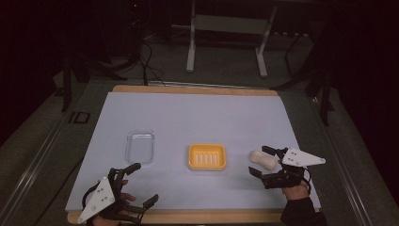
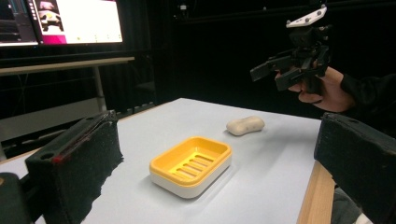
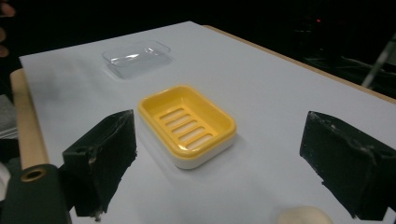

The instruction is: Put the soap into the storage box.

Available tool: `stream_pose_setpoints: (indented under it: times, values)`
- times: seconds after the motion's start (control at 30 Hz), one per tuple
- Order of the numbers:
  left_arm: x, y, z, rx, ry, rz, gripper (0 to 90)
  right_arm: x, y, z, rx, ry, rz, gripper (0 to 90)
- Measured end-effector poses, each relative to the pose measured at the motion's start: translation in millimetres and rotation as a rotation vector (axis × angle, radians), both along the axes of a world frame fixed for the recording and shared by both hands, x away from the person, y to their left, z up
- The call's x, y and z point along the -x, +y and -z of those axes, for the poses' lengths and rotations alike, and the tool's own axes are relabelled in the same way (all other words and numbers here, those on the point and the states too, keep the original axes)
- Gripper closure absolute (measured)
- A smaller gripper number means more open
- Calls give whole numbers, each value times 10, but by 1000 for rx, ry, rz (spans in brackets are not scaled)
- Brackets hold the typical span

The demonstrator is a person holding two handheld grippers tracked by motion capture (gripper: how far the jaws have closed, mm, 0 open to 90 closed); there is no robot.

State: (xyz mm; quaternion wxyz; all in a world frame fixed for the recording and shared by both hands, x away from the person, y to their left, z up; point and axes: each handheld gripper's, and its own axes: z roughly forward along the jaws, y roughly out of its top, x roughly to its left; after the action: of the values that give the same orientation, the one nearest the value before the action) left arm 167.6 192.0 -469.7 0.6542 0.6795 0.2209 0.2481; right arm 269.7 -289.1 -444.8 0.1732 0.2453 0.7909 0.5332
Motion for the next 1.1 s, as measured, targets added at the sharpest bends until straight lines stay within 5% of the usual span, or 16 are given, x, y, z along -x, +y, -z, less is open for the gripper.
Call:
stream_pose_setpoints:
  times: [0.27, 0.57, 0.67, 0.87, 1.1]
  values:
    - [-15, -30, 9, -47, 50, 1, 7, -1, 6, -3, 17, 9, -1, 106]
    - [-8, -36, 11, -50, 57, 9, 7, -18, 37, 2, 63, 23, -25, 107]
    - [-6, -33, 13, -59, 59, 2, 7, -50, 71, 1, 81, 70, -45, 118]
    - [-7, -38, 17, -65, 59, 0, 7, -109, 102, -10, 172, 137, -99, 103]
    - [-11, -43, 20, -71, 58, 0, 7, -134, 91, -97, 273, 154, -130, 93]
